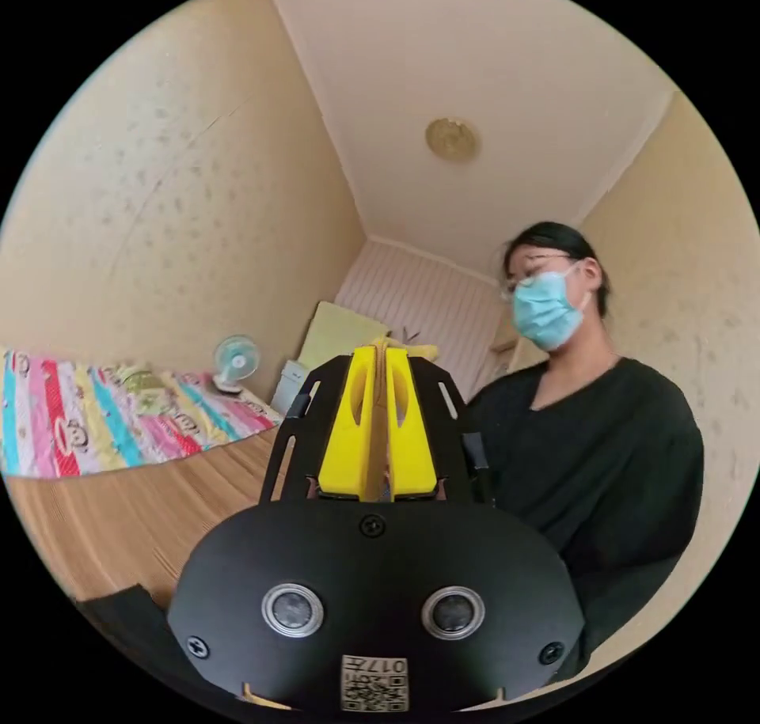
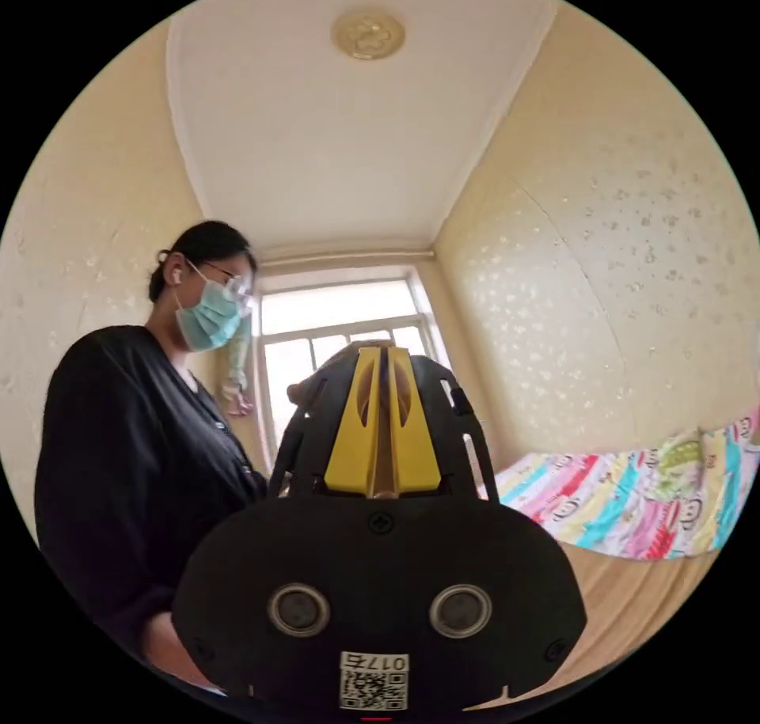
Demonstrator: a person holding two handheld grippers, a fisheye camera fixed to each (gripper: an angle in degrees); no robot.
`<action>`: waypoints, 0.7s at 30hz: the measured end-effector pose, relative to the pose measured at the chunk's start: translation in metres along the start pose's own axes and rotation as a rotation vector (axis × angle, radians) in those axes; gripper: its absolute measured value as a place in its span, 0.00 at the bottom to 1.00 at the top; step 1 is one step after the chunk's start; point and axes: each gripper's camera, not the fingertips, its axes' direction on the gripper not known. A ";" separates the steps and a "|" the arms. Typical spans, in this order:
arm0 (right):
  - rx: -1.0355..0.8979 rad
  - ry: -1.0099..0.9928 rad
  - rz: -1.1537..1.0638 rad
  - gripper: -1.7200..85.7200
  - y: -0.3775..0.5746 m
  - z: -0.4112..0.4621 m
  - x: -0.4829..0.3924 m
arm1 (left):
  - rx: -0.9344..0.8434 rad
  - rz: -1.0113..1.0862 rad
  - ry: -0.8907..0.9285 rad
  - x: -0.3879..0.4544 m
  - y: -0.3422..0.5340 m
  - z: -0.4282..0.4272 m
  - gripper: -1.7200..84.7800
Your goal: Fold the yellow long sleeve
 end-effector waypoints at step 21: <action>-1.440 0.592 0.739 0.03 0.447 0.171 0.277 | -1.008 -0.980 -0.673 -0.337 0.358 0.277 0.10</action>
